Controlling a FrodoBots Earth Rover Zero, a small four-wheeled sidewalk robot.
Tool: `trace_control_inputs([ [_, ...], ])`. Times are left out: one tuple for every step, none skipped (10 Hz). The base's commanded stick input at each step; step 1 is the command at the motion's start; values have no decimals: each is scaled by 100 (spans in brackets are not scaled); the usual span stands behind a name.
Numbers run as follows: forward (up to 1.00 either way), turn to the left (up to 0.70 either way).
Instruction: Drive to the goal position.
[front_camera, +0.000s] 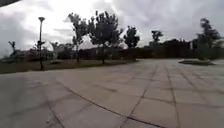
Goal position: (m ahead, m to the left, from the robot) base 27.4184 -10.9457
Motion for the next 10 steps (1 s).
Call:
trace_control_inputs([
  [85,-34],
  [85,-34],
  [85,-34],
  [85,-34],
  [85,-34],
  [85,-34],
  [85,-34],
  [85,-34],
  [85,-34],
  [85,-34],
])
